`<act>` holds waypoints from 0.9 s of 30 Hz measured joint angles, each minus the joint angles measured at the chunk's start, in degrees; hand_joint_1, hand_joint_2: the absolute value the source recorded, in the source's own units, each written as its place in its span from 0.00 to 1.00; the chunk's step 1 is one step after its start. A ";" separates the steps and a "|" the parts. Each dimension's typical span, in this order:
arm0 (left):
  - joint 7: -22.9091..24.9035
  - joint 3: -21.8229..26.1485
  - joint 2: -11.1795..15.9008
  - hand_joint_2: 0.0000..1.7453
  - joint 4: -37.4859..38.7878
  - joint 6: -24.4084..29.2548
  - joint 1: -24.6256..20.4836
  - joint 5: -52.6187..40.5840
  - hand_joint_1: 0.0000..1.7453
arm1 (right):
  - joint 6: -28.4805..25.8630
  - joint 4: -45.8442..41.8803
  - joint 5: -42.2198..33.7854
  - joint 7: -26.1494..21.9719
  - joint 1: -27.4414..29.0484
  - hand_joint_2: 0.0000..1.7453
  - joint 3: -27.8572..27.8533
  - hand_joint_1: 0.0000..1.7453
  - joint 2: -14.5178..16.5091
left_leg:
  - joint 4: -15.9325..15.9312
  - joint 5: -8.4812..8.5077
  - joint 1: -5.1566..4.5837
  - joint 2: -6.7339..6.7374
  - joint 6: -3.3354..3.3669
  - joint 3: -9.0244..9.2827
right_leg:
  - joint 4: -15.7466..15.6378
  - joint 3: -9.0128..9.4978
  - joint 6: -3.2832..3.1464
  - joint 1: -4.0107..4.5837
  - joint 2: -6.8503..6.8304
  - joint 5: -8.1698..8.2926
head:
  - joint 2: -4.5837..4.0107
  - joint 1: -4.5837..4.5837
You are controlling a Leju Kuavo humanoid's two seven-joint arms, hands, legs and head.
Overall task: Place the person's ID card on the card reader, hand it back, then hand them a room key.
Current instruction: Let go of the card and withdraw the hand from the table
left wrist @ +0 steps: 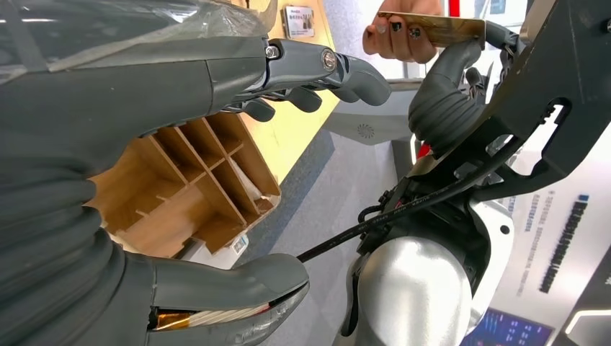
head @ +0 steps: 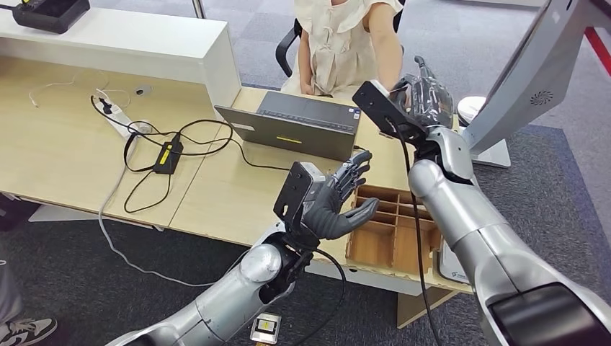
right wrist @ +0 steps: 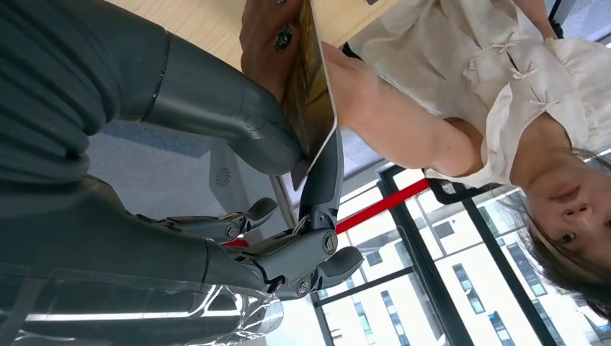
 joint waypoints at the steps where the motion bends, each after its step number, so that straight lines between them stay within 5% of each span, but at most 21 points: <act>1: 0.01 0.00 0.00 1.00 0.00 0.01 0.00 0.00 0.00 | 0.02 0.00 -0.04 0.00 0.00 1.00 0.01 0.42 0.03 | 0.00 0.00 0.00 0.00 0.00 0.00 | 0.00 0.00 0.00 0.00 0.00 0.00 | 0.00 0.00; 3: 0.02 0.00 0.00 1.00 0.00 0.01 0.00 0.00 0.00 | -0.07 0.00 -0.22 -0.02 0.00 1.00 0.04 0.01 0.07 | 0.00 0.00 0.00 0.00 0.00 0.00 | 0.00 0.00 0.00 0.00 0.00 0.00 | 0.00 0.00; 20: 0.22 0.00 0.00 1.00 0.00 0.15 0.01 -0.07 0.00 | -2.35 -0.01 -1.40 -1.10 0.00 1.00 0.50 0.00 0.22 | 0.00 0.00 0.00 0.00 0.00 0.01 | 0.00 0.00 0.00 0.00 0.00 0.00 | 0.00 0.00; 27: 0.62 0.01 0.08 1.00 -0.08 1.89 0.09 -0.51 0.00 | -6.10 -0.61 -9.52 -6.00 0.04 1.00 0.19 0.00 0.24 | 0.00 0.00 0.00 0.00 0.00 0.00 | 0.01 0.01 0.00 0.00 0.00 0.00 | 0.00 0.00</act>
